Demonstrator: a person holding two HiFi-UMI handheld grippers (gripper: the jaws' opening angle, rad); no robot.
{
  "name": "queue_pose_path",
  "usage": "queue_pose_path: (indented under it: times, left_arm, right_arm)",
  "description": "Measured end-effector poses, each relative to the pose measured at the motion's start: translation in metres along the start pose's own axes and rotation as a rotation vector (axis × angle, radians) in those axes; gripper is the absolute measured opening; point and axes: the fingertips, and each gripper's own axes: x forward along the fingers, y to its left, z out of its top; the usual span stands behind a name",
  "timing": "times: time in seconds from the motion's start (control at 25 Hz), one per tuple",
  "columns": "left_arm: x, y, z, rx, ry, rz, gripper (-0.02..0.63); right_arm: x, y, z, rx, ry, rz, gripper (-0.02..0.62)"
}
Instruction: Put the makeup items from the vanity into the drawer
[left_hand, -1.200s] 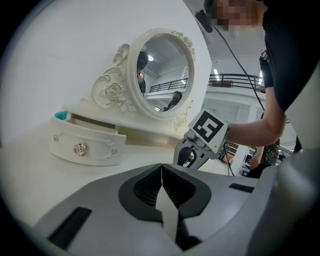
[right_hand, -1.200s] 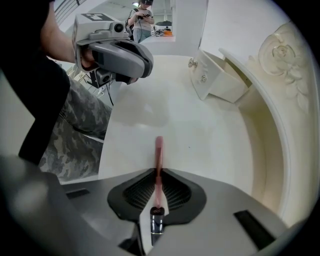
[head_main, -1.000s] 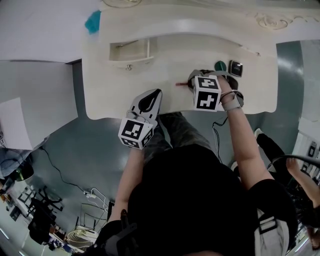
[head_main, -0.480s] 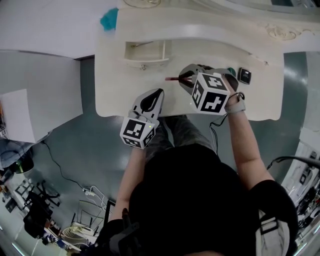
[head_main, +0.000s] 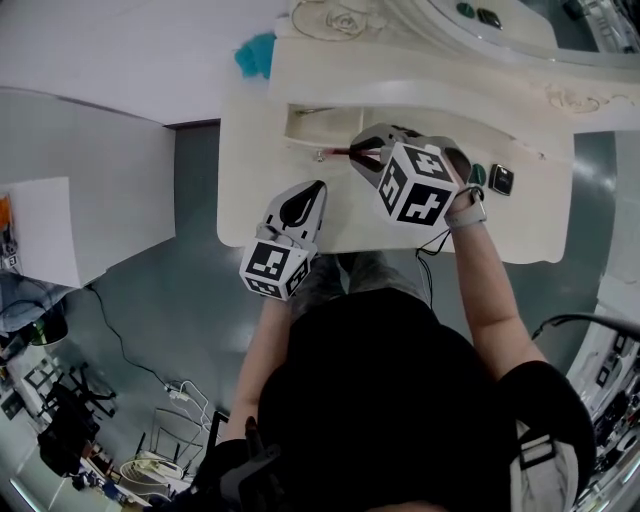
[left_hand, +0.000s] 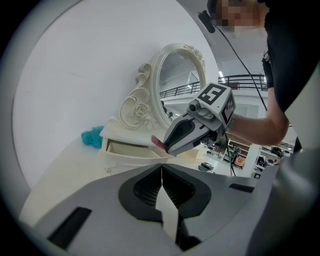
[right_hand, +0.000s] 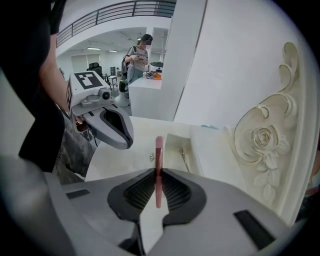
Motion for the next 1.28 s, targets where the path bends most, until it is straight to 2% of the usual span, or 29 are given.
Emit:
queue_pose_path:
  times: [0.32, 0.72, 0.88, 1.28]
  left_arm:
    - [-0.007, 0.035, 0.011, -0.015, -0.017, 0.011, 0.015]
    - [-0.011, 0.072, 0.012, -0.048, -0.019, 0.022, 0.015]
    - [-0.014, 0.082, 0.011, -0.057, -0.019, 0.025, 0.015]
    - [-0.016, 0.096, 0.009, -0.068, -0.013, 0.02, 0.015]
  right_arm:
    - [0.031, -0.025, 0.018, -0.026, 0.071, -0.02, 0.058]
    - [0.063, -0.038, 0.015, -0.069, 0.194, 0.005, 0.058]
    - [0.07, -0.036, 0.015, -0.074, 0.214, 0.026, 0.058]
    - [0.08, -0.04, 0.016, -0.074, 0.246, 0.018, 0.058]
